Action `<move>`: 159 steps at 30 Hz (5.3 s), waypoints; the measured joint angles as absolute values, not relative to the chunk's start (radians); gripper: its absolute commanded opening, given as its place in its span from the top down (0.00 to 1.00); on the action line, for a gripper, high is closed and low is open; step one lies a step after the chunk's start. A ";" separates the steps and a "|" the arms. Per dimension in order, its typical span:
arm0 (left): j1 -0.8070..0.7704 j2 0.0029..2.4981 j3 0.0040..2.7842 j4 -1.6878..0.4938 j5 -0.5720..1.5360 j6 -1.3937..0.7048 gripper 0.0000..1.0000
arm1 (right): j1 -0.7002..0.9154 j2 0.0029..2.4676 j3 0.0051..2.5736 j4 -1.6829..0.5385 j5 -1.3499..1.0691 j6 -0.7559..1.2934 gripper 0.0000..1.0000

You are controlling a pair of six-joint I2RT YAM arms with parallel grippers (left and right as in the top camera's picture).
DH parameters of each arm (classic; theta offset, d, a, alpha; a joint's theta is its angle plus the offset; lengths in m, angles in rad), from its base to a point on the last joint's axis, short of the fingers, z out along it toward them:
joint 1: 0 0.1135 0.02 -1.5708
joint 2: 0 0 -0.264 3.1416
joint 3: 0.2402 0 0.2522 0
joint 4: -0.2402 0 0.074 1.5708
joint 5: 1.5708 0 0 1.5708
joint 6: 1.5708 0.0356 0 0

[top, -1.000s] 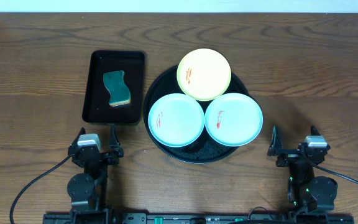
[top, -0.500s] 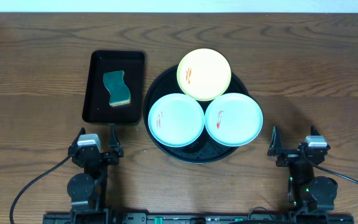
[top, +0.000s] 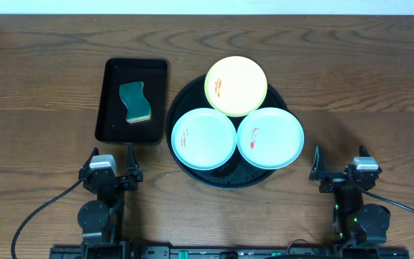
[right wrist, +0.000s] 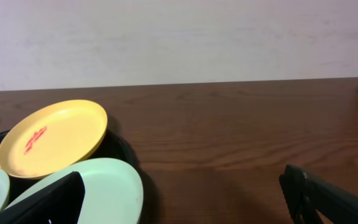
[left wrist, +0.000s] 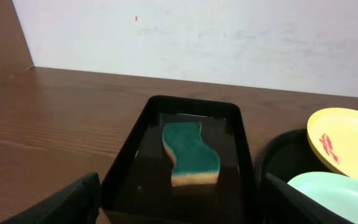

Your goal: Clean dirty plates on tray and stack at the side

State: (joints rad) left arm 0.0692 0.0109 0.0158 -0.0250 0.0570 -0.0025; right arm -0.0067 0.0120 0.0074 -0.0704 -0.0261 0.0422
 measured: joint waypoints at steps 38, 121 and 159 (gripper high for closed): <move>0.069 0.011 0.015 -0.025 0.057 -0.002 0.19 | -0.007 0.012 0.007 -0.070 -0.026 0.042 0.01; 0.069 0.011 0.015 -0.025 0.057 -0.002 0.18 | -0.007 0.012 0.007 -0.070 -0.026 0.042 0.01; 0.068 0.418 0.540 -0.116 0.585 -0.126 0.19 | -0.007 0.013 0.007 -0.068 -0.026 0.043 0.01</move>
